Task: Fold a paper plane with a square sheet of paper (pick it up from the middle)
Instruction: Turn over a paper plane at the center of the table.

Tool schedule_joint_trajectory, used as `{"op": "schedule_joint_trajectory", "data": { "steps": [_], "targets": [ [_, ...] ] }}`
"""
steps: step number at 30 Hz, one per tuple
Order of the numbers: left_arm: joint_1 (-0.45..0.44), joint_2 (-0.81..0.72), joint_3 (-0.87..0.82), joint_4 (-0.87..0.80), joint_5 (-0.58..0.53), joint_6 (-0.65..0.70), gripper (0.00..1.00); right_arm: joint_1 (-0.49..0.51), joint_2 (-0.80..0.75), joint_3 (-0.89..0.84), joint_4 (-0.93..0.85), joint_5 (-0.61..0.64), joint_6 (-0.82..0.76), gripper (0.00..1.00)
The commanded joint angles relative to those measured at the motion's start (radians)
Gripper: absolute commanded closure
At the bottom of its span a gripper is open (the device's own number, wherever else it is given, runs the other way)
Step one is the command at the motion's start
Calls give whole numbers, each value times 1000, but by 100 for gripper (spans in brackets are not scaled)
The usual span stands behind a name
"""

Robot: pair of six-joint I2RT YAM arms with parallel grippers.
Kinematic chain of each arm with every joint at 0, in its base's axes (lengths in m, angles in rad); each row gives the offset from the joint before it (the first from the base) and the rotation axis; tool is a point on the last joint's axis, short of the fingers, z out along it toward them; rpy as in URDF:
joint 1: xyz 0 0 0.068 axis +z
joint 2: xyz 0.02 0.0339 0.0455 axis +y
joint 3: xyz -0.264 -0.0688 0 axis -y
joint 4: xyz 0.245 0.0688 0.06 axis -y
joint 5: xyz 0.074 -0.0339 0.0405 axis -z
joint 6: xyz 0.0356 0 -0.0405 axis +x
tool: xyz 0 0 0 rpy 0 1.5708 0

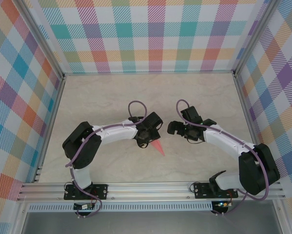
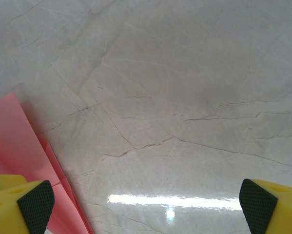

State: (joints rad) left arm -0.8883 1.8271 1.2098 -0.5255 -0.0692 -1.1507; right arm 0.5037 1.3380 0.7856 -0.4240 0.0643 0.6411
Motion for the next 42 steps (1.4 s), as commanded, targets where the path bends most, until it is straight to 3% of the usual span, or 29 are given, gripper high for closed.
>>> {"op": "schedule_joint_trajectory", "data": {
  "steps": [1,9,14,21,32,42],
  "targets": [
    [-11,-13,9,-36,-18,-16,39,-7,1,-2,-19,5,14,0],
    [-12,-49,-26,-30,-59,-31,72,-7,16,7,-18,-11,18,0],
    [-3,-66,-16,-3,-52,42,99,-6,3,8,-22,-22,24,0],
    [21,-185,-63,184,40,218,100,-8,-39,30,-42,-28,26,0],
    [131,-248,-371,559,207,188,100,-6,-9,14,93,-229,-6,5],
    [173,-270,-489,550,169,168,100,119,94,69,108,-214,-53,26]
  ]
}}
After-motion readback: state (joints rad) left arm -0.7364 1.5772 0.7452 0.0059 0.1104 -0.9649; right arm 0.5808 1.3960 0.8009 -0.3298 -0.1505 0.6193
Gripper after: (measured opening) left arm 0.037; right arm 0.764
